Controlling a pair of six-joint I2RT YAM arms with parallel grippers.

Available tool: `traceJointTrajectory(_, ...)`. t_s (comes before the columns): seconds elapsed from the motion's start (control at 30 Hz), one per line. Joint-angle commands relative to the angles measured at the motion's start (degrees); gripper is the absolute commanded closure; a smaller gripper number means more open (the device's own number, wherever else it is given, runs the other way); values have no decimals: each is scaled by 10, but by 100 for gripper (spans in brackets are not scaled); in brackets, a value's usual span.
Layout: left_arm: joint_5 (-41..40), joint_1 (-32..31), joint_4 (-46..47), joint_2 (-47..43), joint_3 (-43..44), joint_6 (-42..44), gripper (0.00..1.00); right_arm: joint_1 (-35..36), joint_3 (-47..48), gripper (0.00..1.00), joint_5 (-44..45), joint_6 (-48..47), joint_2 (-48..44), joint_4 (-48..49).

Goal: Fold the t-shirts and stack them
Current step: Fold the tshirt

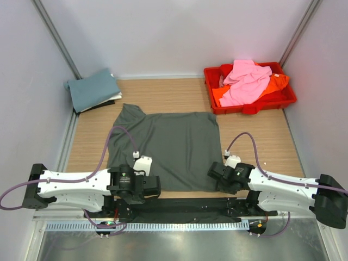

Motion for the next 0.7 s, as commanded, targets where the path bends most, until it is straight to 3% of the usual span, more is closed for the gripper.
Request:
traceJointTrajectory(0.0,3,1,-167,-5,14,3,99,3,-4,63,16,8,-8,21)
traceJointTrajectory(0.07,11,0,-180,-9,21,13,99,3,2,76,19,7,-18,14)
traceJointTrajectory(0.1,14,1,-185,-10,23,34,100,3,13,91,31,9,-23,-8)
traceJointTrajectory(0.17,43,1,-185,-23,26,53,100,3,29,99,48,16,-44,-38)
traceJointTrajectory(0.33,85,0,-185,-19,27,111,100,-5,68,99,75,29,-83,-82)
traceJointTrajectory(0.53,76,1,-131,8,87,165,100,-7,107,99,81,-4,-57,-78)
traceJointTrajectory(0.67,37,21,-118,70,146,219,100,-84,155,99,64,-87,-29,-58)
